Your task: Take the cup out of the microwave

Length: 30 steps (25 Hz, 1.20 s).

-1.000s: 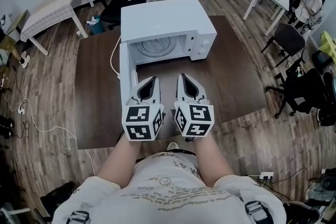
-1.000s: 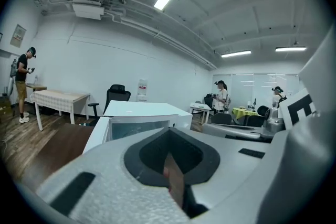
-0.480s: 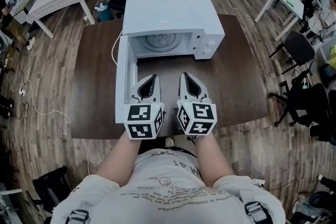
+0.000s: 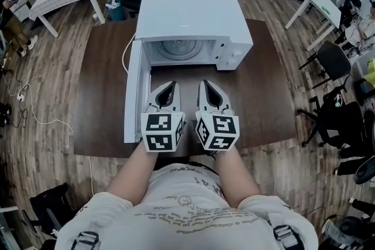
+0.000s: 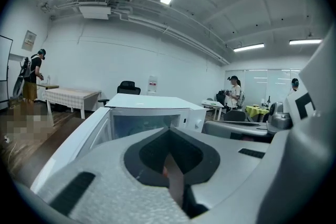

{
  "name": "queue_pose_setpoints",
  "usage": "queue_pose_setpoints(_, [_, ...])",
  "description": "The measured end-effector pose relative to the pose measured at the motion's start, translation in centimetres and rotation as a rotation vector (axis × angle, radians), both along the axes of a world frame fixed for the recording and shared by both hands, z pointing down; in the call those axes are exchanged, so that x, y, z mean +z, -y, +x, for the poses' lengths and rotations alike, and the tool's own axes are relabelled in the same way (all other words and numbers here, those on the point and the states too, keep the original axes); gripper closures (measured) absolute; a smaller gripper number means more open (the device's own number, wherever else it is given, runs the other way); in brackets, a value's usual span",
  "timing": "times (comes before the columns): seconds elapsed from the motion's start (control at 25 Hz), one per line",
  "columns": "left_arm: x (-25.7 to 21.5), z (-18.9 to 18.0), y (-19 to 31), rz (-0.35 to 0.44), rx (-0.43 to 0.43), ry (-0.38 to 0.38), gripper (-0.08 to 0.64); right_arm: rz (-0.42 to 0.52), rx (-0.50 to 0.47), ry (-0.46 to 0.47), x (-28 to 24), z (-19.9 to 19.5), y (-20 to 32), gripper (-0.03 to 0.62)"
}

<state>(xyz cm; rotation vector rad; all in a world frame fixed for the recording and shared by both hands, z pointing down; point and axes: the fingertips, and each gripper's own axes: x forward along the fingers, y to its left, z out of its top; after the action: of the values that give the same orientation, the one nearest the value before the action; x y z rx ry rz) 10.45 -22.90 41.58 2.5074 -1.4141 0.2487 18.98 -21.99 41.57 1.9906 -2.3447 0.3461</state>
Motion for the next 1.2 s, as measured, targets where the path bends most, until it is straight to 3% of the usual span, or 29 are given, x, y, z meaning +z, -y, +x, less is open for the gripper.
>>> queue_pose_setpoints(0.24, [0.7, 0.7, 2.5, -0.005, -0.026, 0.01, 0.552, -0.047, 0.0, -0.032, 1.6, 1.0, 2.5, 0.583])
queue_pose_setpoints(0.64, [3.1, -0.8, 5.8, -0.043, -0.096, 0.024, 0.552, -0.027, -0.116, -0.07, 3.6, -1.2, 7.3, 0.574])
queue_pose_setpoints(0.76, [3.7, -1.2, 6.6, -0.059, -0.112, 0.031, 0.552, -0.043, -0.142, -0.068, 4.6, -1.7, 8.7, 0.489])
queue_pose_setpoints(1.0, [4.7, -2.4, 7.8, -0.066, -0.138, 0.051, 0.552, -0.088, -0.112, -0.033, 6.9, -1.4, 11.6, 0.435])
queue_pose_setpoints(1.2, [5.0, -3.4, 8.5, -0.074, -0.156, 0.054, 0.552, -0.098, -0.101, -0.009, 8.4, -1.7, 13.8, 0.341])
